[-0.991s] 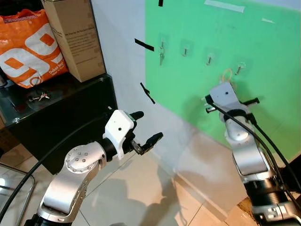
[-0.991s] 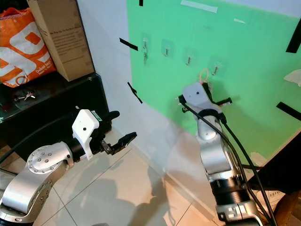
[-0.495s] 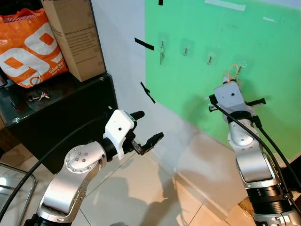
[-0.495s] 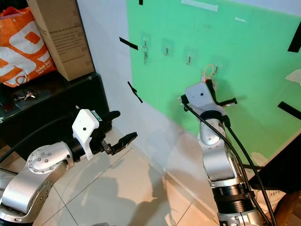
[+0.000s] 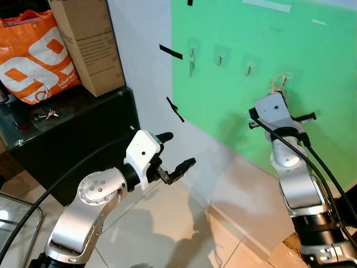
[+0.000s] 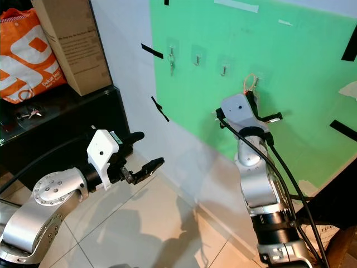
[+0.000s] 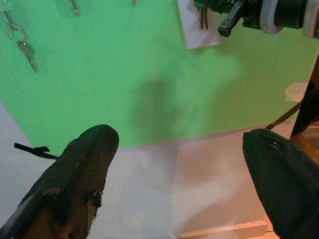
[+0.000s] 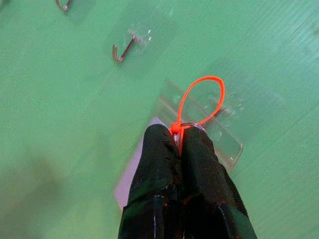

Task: Hang keys on a hook

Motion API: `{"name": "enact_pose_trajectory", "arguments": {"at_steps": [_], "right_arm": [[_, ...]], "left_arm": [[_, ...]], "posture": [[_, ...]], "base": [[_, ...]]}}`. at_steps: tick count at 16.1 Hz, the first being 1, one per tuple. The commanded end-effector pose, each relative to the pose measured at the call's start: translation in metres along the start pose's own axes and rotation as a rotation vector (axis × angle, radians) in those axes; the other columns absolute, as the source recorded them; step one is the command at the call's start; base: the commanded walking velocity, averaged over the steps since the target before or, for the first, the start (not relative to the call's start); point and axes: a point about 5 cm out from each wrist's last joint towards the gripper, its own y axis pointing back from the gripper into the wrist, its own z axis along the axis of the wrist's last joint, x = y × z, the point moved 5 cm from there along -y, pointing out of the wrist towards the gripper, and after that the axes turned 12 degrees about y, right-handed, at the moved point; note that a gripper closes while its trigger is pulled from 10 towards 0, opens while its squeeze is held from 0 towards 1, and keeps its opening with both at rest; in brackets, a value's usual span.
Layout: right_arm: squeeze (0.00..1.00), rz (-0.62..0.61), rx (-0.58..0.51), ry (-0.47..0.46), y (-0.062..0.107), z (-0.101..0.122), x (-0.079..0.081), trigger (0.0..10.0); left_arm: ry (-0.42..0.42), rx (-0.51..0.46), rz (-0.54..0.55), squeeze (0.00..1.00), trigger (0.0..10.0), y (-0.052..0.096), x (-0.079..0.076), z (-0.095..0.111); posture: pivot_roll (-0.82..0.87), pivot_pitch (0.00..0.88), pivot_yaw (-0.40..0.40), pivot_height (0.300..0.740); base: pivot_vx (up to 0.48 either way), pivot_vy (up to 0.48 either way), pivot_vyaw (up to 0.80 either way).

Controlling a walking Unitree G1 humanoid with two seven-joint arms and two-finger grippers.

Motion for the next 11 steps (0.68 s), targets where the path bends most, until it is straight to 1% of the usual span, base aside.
{"name": "enact_pose_trajectory", "arguments": {"at_steps": [1,4,6,9,11], "right_arm": [[0.00,0.012,-0.001,0.002,-0.003,0.001,0.000,10.0],[0.00,0.048,0.049,0.024,-0.005,-0.010,0.007,10.0],[0.00,0.056,0.065,0.028,-0.004,-0.014,0.009,10.0],[0.00,0.062,0.094,0.016,-0.001,-0.022,0.012,10.0],[0.00,0.056,0.096,0.005,0.001,-0.024,0.012,10.0]], "left_arm": [[-0.016,0.001,-0.012,0.30,10.0,-0.001,-0.001,0.004],[-0.015,0.002,-0.012,0.31,10.0,0.000,-0.002,0.004],[-0.014,0.002,-0.013,0.30,10.0,0.000,-0.003,0.004],[-0.010,0.004,-0.017,0.31,10.0,0.000,-0.004,0.004],[-0.009,0.005,-0.019,0.31,10.0,0.000,-0.004,0.004]], "posture": [[0.06,0.000,0.046,0.740],[0.06,0.000,0.044,0.740],[0.06,0.000,0.044,0.740],[0.06,0.000,0.045,0.740],[0.05,0.000,0.047,0.740]], "base": [[0.000,0.000,0.00],[0.000,0.000,0.00],[0.000,0.000,0.00],[0.000,0.000,0.00],[0.000,0.000,0.00]]}}
